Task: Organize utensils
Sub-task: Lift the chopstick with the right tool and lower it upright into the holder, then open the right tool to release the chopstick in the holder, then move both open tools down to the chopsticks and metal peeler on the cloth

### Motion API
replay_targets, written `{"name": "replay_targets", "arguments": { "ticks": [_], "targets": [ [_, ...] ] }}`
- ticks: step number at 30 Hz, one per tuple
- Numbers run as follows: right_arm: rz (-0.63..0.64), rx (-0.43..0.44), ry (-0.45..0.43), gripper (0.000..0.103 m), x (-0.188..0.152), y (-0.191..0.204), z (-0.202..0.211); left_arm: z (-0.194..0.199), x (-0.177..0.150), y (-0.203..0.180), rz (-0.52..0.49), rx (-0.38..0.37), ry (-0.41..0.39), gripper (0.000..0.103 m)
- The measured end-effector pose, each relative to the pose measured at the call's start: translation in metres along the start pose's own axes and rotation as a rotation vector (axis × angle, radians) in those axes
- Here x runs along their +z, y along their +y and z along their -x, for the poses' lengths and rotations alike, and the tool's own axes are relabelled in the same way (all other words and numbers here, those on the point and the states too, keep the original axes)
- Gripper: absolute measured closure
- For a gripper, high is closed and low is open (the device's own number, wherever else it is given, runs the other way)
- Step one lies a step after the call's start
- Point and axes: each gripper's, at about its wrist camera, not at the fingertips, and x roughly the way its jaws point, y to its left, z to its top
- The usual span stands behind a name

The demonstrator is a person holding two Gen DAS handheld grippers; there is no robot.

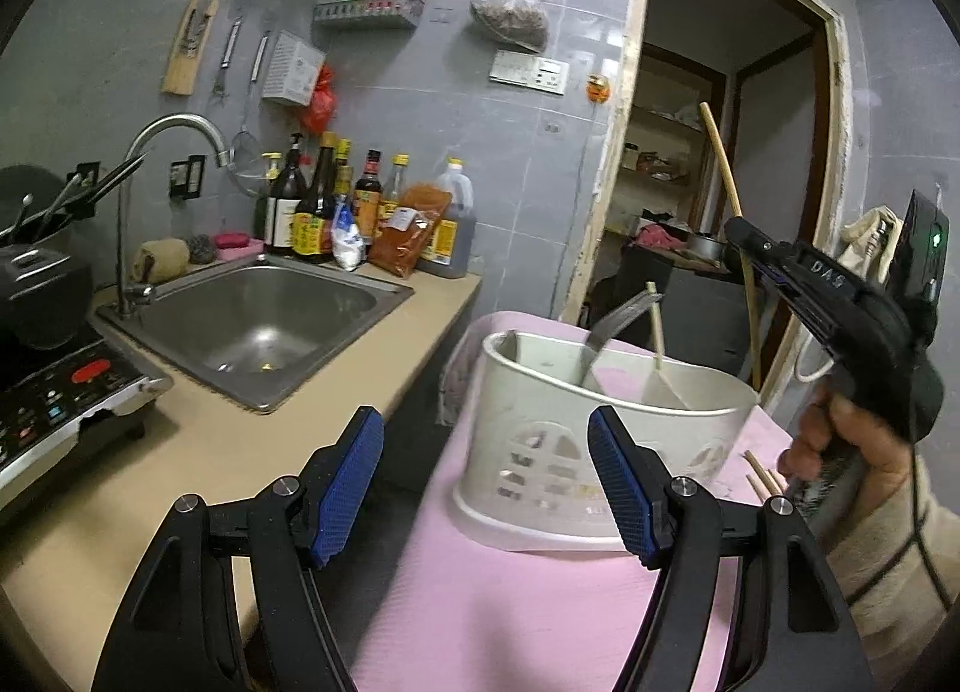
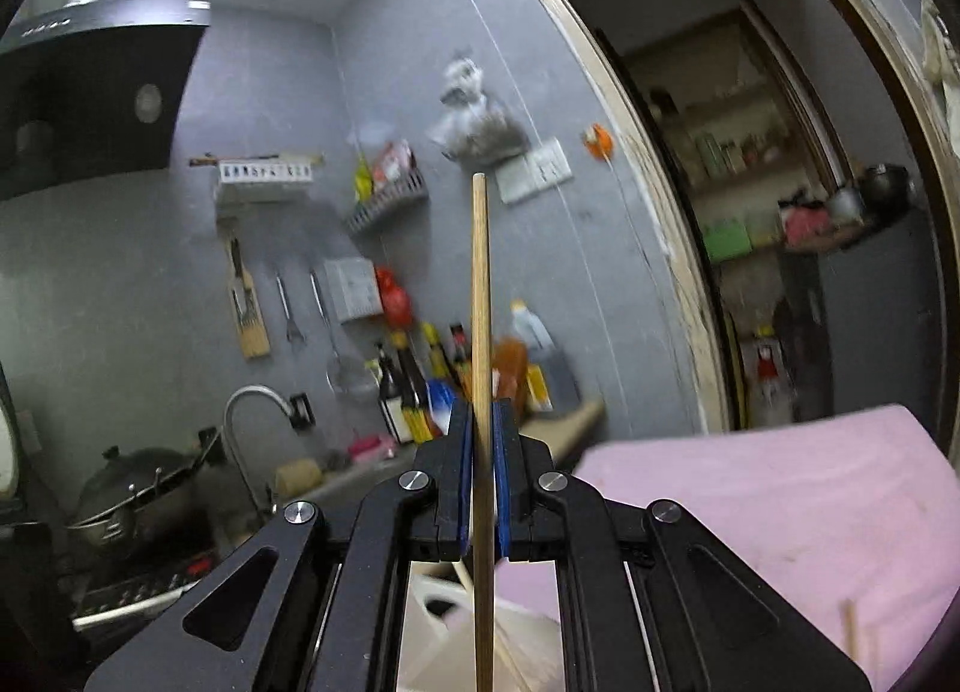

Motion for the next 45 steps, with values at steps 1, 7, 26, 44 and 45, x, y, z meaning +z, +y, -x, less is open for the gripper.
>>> {"name": "replay_targets", "arguments": {
  "ticks": [1, 7, 26, 44, 45],
  "targets": [
    [0.023, -0.012, -0.014, 0.098, -0.003, 0.004, -0.003, 0.000, -0.001, 0.002, 0.004, 0.005, 0.001, 0.038],
    [0.091, -0.081, -0.053, 0.098, -0.022, 0.011, -0.010, -0.001, -0.004, 0.014, 0.024, 0.025, 0.012, 0.038],
    [0.157, -0.099, 0.240, 0.074, -0.036, 0.004, 0.022, -0.008, -0.005, -0.007, 0.008, -0.030, 0.034, 0.038],
    [0.284, -0.289, 0.140, 0.012, 0.007, -0.029, 0.170, -0.002, -0.007, -0.137, -0.171, -0.305, -0.013, 0.020],
    [0.285, -0.299, 0.144, 0.010, 0.008, -0.033, 0.176, -0.005, -0.009, -0.144, -0.178, -0.313, -0.004, 0.020]
  ]
}}
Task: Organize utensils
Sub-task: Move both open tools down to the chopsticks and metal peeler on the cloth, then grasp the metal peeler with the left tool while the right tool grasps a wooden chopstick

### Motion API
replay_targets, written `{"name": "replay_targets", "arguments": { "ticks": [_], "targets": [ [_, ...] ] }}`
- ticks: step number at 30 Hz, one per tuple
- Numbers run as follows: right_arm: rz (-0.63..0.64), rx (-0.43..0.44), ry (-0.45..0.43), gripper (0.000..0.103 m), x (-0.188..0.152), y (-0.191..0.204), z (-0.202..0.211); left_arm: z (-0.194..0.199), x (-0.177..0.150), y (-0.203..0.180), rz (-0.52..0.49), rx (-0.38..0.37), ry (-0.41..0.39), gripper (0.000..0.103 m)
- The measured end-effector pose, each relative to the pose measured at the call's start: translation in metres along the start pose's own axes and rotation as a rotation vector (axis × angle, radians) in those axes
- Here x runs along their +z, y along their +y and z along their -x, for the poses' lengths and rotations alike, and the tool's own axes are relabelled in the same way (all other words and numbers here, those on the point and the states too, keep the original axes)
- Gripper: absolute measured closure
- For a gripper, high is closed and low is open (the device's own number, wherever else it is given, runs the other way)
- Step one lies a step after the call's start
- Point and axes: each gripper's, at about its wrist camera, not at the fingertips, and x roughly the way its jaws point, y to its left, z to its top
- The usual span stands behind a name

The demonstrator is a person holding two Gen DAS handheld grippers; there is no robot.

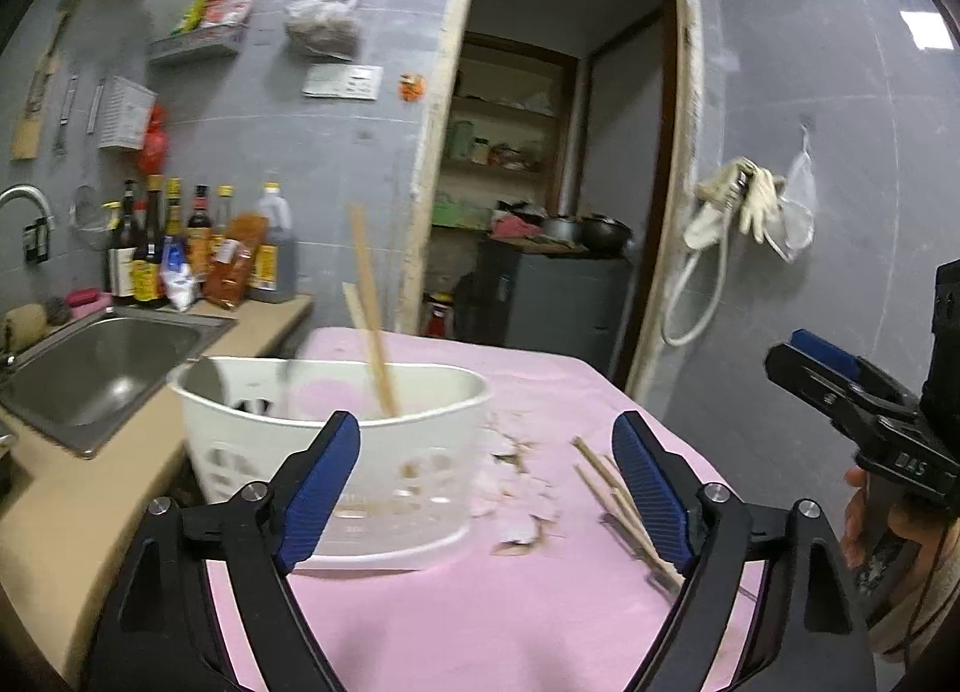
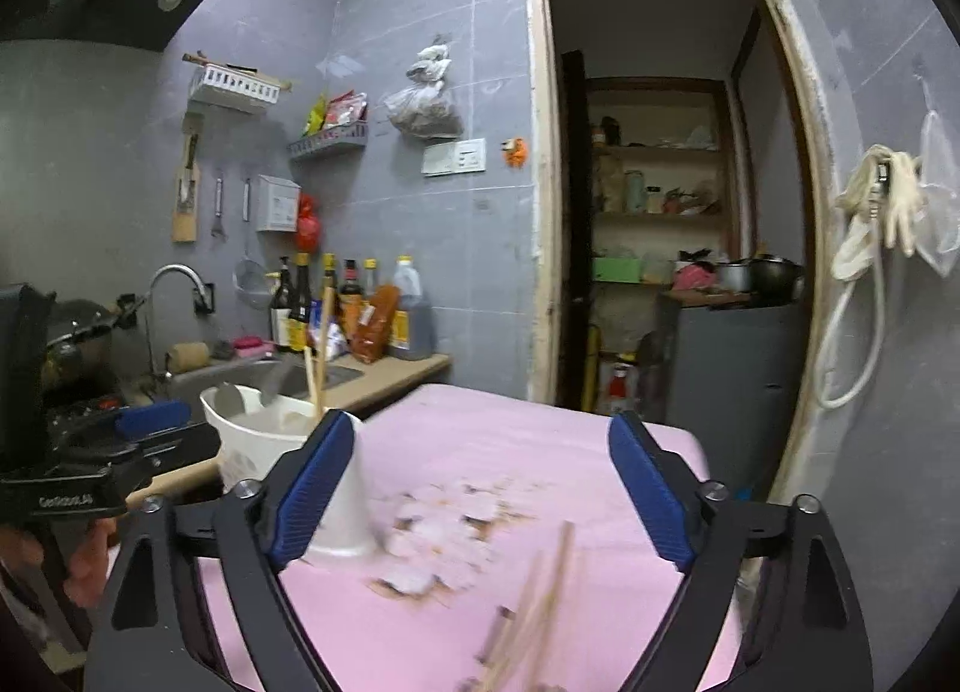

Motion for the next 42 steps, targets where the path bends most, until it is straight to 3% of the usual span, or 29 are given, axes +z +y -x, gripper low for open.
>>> {"name": "replay_targets", "arguments": {
  "ticks": [2, 9, 19, 21, 24, 26, 32, 37, 42],
  "targets": [
    [0.001, -0.023, 0.011, 0.002, -0.005, -0.011, 0.008, -0.009, -0.003, -0.009, -0.006, -0.024, 0.024, 0.019],
    [0.009, -0.067, 0.119, 0.001, -0.030, -0.042, 0.006, -0.053, -0.018, -0.038, -0.058, -0.099, 0.189, 0.019],
    [-0.113, -0.022, 0.393, 0.001, -0.070, -0.084, -0.035, -0.111, -0.037, -0.053, -0.068, -0.164, 0.446, 0.019],
    [-0.138, -0.008, 0.435, 0.004, -0.076, -0.090, -0.041, -0.122, -0.038, -0.051, -0.054, -0.174, 0.497, 0.020],
    [-0.141, 0.012, 0.490, 0.020, -0.082, -0.092, -0.051, -0.138, -0.042, -0.049, -0.030, -0.203, 0.570, 0.023],
    [-0.136, 0.031, 0.530, 0.037, -0.086, -0.092, -0.059, -0.147, -0.044, -0.047, -0.014, -0.220, 0.613, 0.037],
    [-0.145, 0.097, 0.613, 0.062, -0.092, -0.092, -0.088, -0.174, -0.051, -0.046, 0.036, -0.274, 0.718, 0.065],
    [-0.163, 0.141, 0.654, 0.069, -0.092, -0.095, -0.109, -0.185, -0.048, -0.040, 0.094, -0.299, 0.731, 0.074],
    [-0.132, 0.152, 0.678, 0.072, -0.092, -0.091, -0.124, -0.190, -0.047, -0.038, 0.135, -0.326, 0.738, 0.075]
  ]
}}
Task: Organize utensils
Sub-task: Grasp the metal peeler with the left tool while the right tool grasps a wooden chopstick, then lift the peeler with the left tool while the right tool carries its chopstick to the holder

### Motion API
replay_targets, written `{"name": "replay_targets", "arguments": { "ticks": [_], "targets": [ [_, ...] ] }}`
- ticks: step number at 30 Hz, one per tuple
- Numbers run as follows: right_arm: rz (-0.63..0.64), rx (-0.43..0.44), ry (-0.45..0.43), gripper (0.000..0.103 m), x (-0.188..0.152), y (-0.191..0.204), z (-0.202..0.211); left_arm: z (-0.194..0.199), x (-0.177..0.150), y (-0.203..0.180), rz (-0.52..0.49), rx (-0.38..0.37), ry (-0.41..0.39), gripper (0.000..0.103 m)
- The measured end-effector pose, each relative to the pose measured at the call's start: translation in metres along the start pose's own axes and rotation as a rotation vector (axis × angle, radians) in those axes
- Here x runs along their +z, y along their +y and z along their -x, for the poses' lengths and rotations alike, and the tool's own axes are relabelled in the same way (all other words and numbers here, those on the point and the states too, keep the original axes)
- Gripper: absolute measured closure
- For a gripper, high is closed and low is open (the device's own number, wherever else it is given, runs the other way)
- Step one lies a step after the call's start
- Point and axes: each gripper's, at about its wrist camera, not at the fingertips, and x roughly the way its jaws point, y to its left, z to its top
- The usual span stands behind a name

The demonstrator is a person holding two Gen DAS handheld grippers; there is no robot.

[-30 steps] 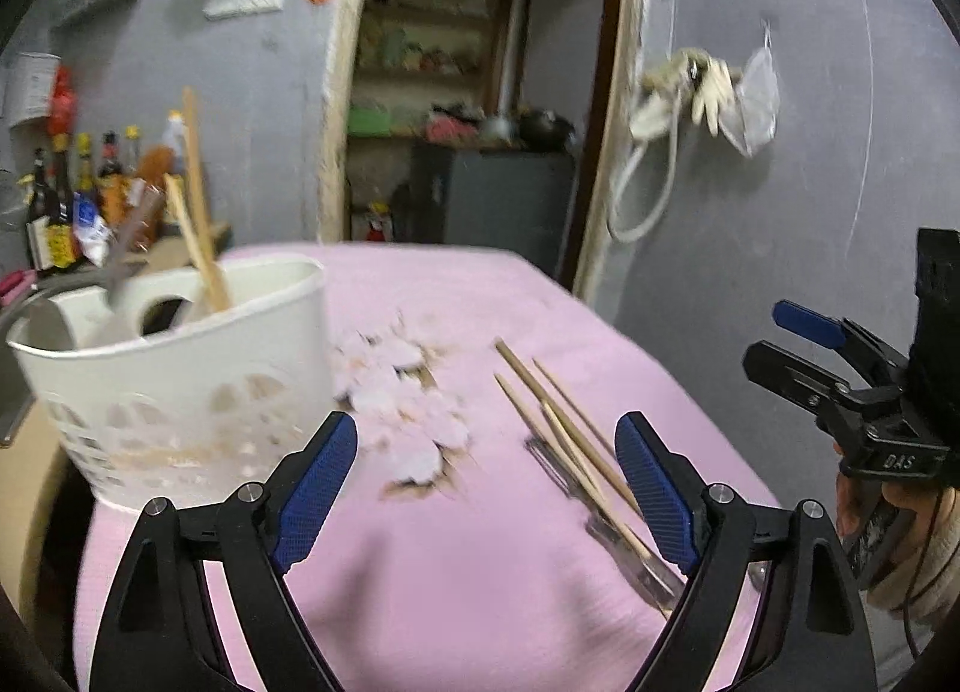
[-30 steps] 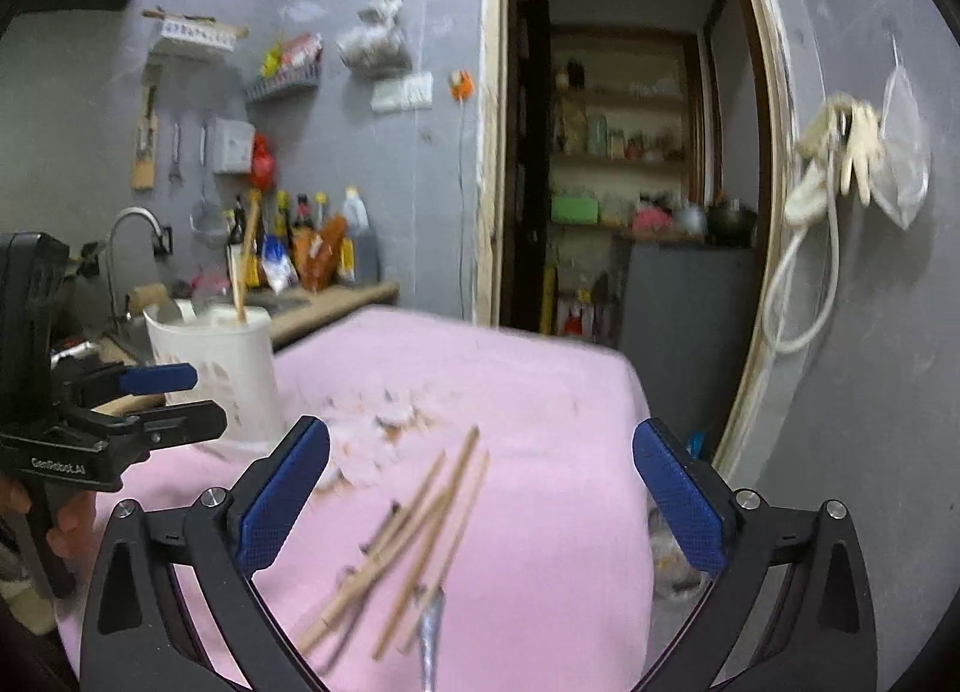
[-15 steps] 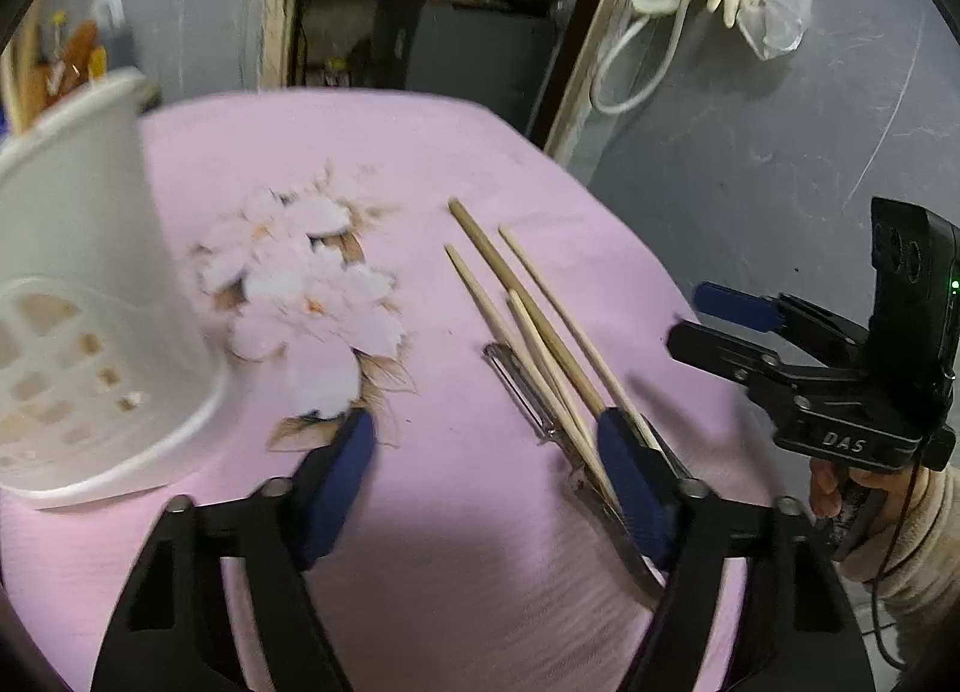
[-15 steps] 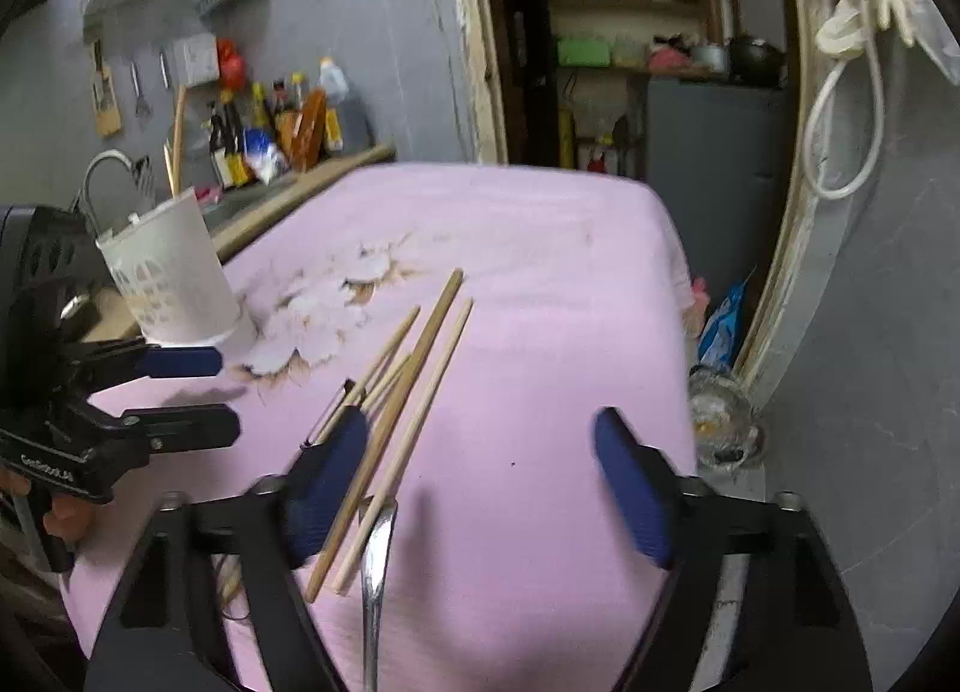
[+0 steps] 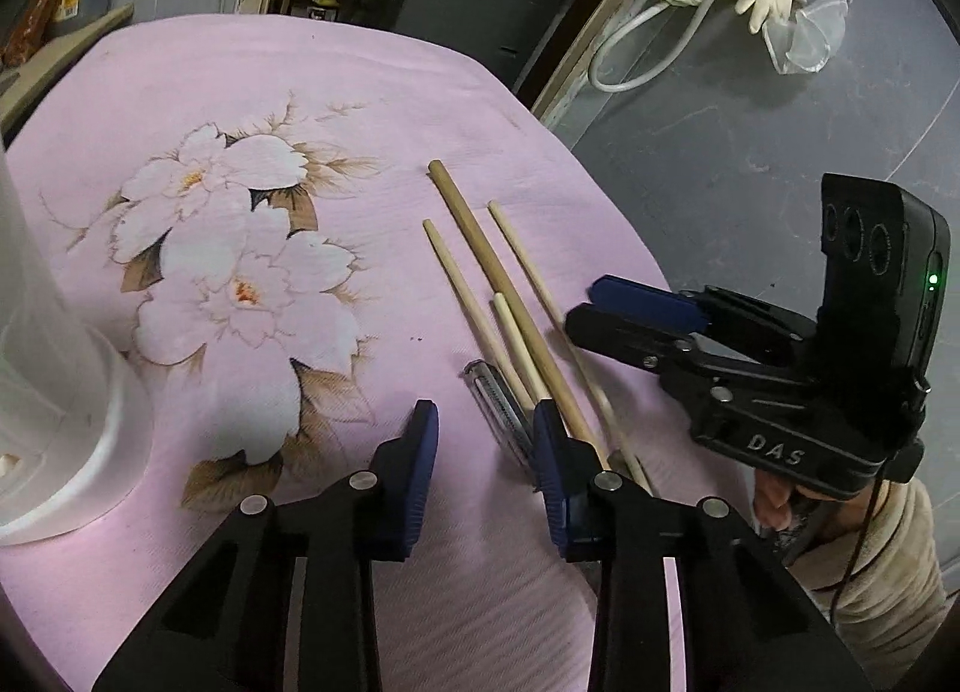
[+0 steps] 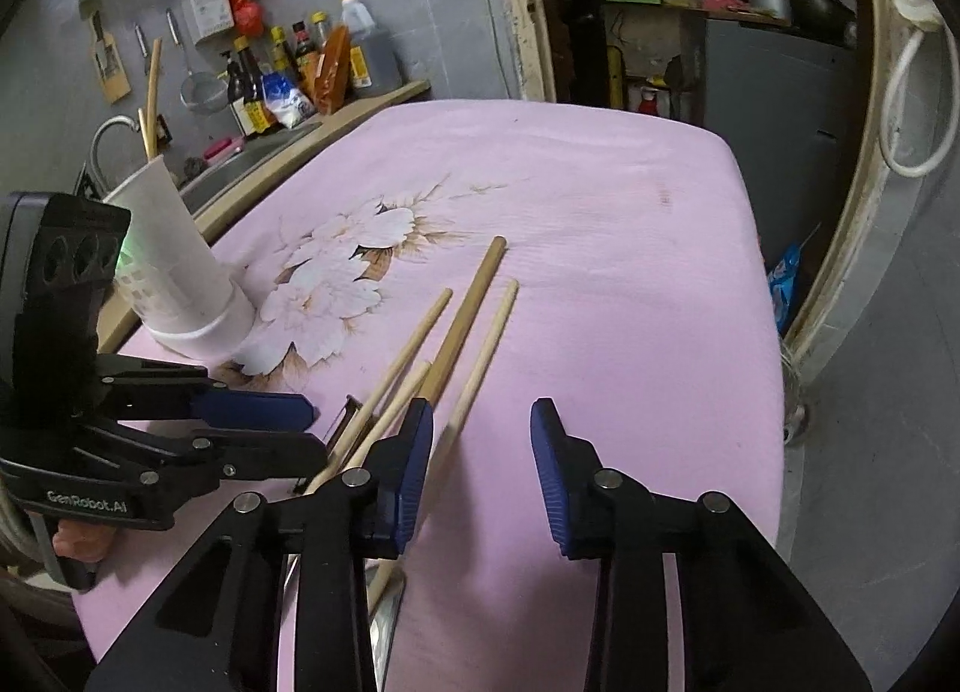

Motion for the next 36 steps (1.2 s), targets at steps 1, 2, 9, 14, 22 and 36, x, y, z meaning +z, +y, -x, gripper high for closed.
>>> {"name": "replay_targets", "arguments": {
  "ticks": [1, 2, 9, 14, 22, 36],
  "targets": [
    [0.008, -0.004, 0.006, 0.073, 0.002, 0.001, -0.003, 0.000, 0.000, 0.000, 0.003, -0.005, 0.000, 0.076],
    [0.017, -0.011, 0.012, 0.075, 0.003, 0.002, -0.005, 0.000, 0.001, 0.001, 0.007, -0.009, 0.001, 0.077],
    [0.091, -0.082, 0.062, 0.080, 0.011, 0.011, -0.016, -0.004, 0.003, 0.002, 0.041, -0.021, 0.014, 0.089],
    [0.094, -0.105, 0.074, 0.096, 0.012, 0.011, -0.015, -0.005, 0.006, 0.007, 0.092, -0.043, 0.018, 0.092],
    [0.171, -0.154, 0.123, 0.099, -0.004, 0.020, -0.003, 0.013, -0.006, 0.006, 0.040, 0.011, 0.016, 0.092],
    [0.202, -0.161, 0.206, 0.076, 0.004, 0.033, -0.019, 0.013, -0.005, 0.013, 0.074, -0.017, 0.062, 0.092]
  ]
}}
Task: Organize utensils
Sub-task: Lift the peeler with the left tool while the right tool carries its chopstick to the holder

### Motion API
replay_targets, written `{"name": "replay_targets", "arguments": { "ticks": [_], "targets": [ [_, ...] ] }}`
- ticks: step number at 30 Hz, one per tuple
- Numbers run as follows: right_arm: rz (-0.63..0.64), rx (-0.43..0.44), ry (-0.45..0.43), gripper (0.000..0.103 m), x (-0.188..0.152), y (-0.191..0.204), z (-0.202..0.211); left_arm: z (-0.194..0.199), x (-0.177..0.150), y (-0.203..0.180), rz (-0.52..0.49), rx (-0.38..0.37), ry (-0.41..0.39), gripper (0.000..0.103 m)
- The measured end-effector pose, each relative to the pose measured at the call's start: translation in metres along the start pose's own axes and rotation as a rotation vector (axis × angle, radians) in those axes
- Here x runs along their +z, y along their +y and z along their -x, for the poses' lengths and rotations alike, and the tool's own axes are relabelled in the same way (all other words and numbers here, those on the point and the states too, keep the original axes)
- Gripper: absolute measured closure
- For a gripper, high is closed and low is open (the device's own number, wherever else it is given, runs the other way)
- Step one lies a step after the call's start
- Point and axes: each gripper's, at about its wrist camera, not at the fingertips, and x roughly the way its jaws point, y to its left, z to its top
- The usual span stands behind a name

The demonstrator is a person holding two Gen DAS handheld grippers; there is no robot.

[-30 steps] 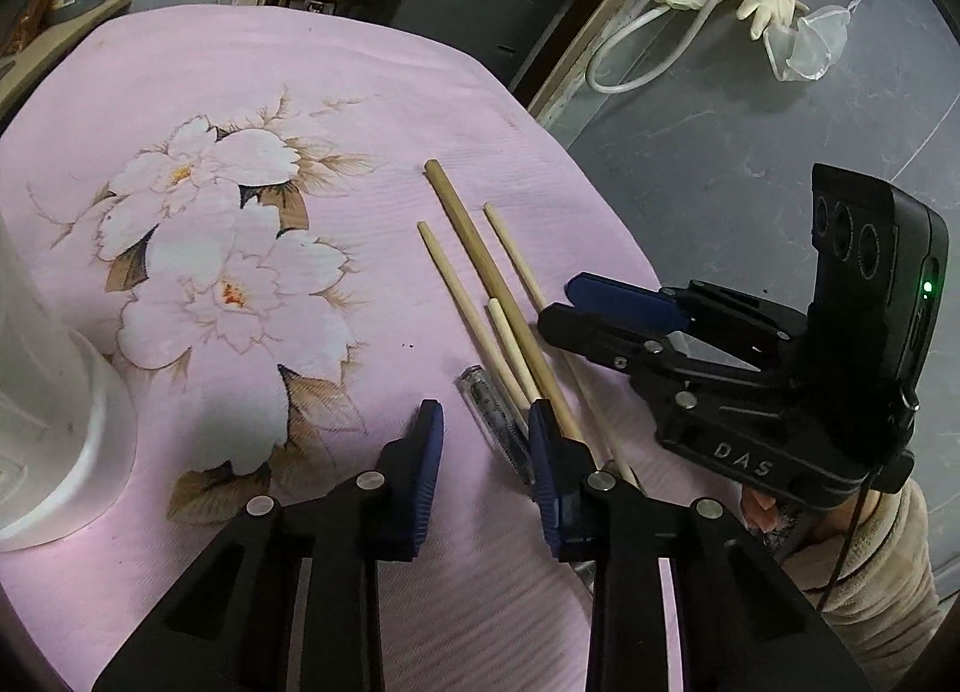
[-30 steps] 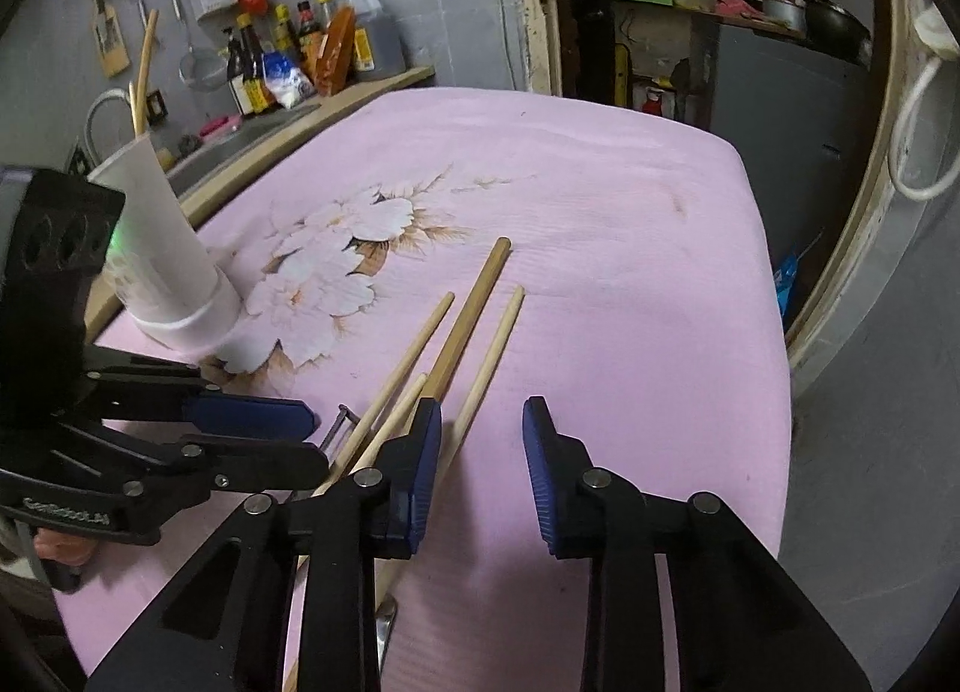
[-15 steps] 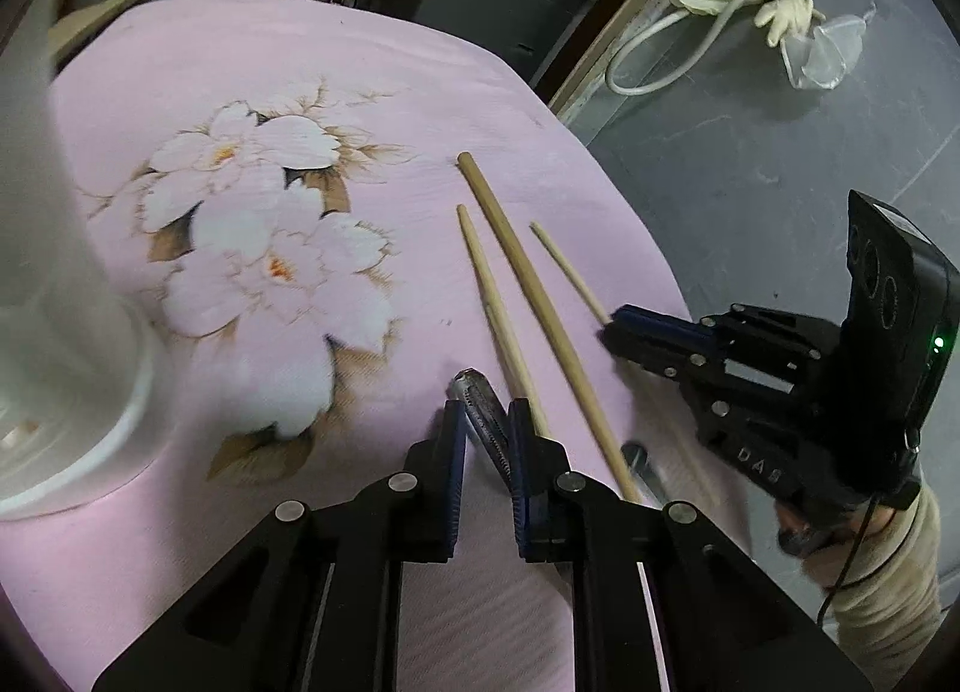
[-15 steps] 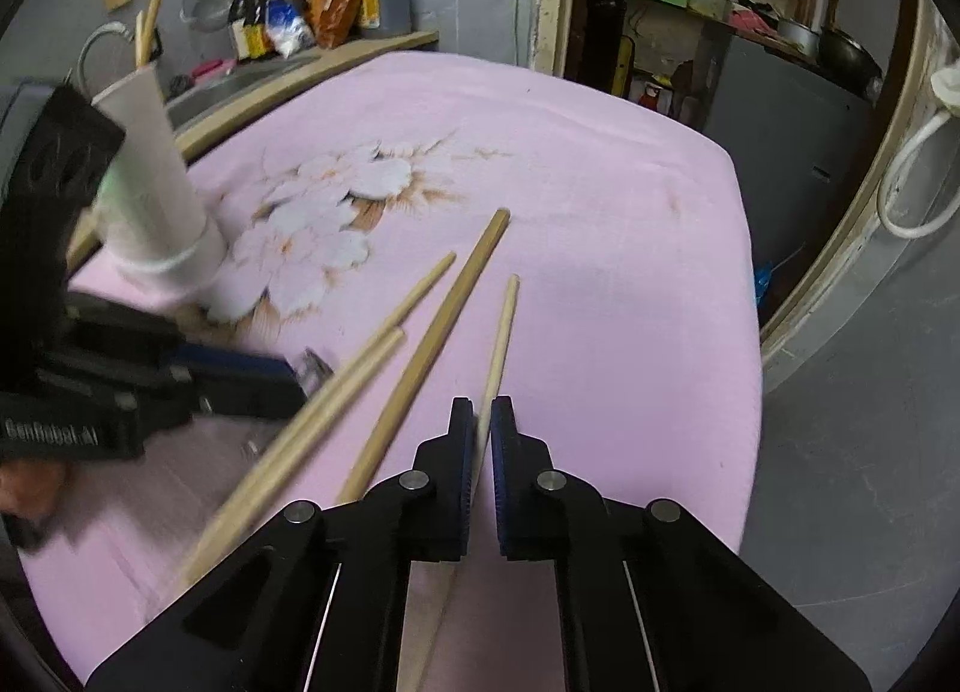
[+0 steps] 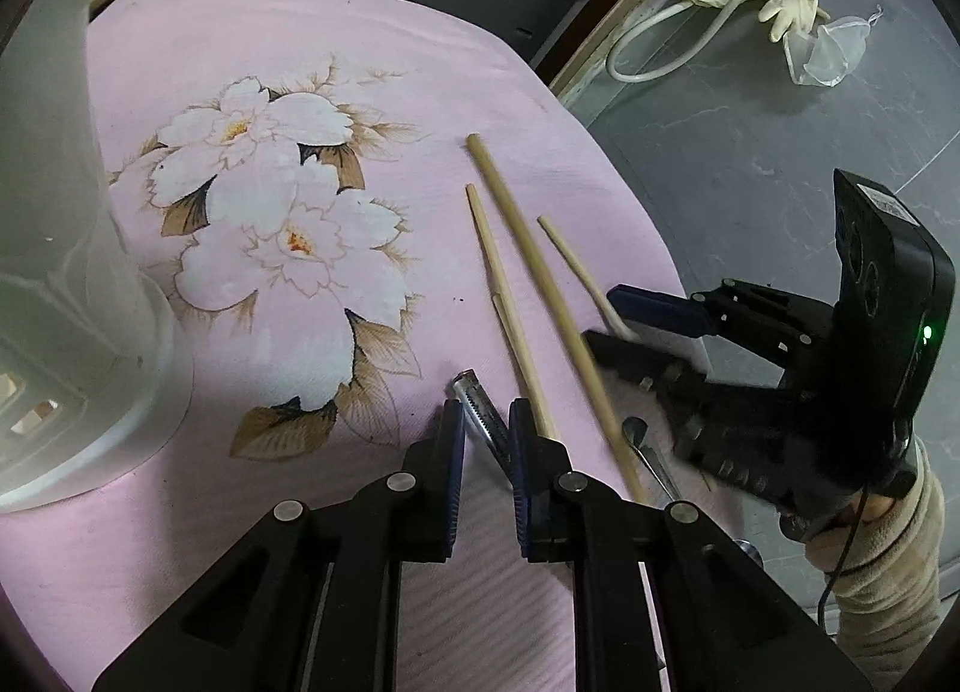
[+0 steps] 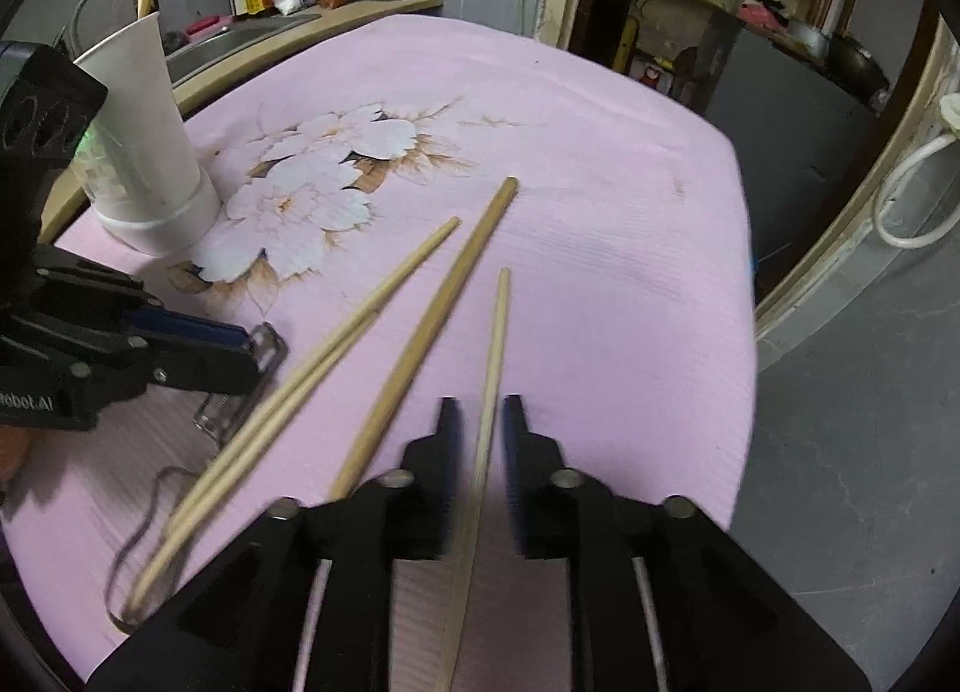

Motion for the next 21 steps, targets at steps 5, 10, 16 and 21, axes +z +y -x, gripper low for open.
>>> {"name": "replay_targets", "arguments": {
  "ticks": [5, 10, 16, 21],
  "targets": [
    [0.058, -0.131, -0.003, 0.097, 0.002, 0.012, -0.005, 0.008, -0.007, -0.006, -0.019, -0.006, -0.026, 0.094],
    [-0.007, -0.103, -0.012, 0.101, 0.001, 0.002, -0.001, 0.030, -0.017, -0.012, -0.047, -0.003, -0.098, 0.095],
    [-0.092, -0.054, -0.185, 0.101, -0.013, 0.003, 0.031, 0.076, -0.038, -0.024, -0.139, 0.078, -0.308, 0.102],
    [-0.161, -0.043, -0.460, 0.101, -0.027, 0.012, 0.077, 0.100, -0.056, -0.030, -0.190, 0.151, -0.473, 0.103]
  ]
}}
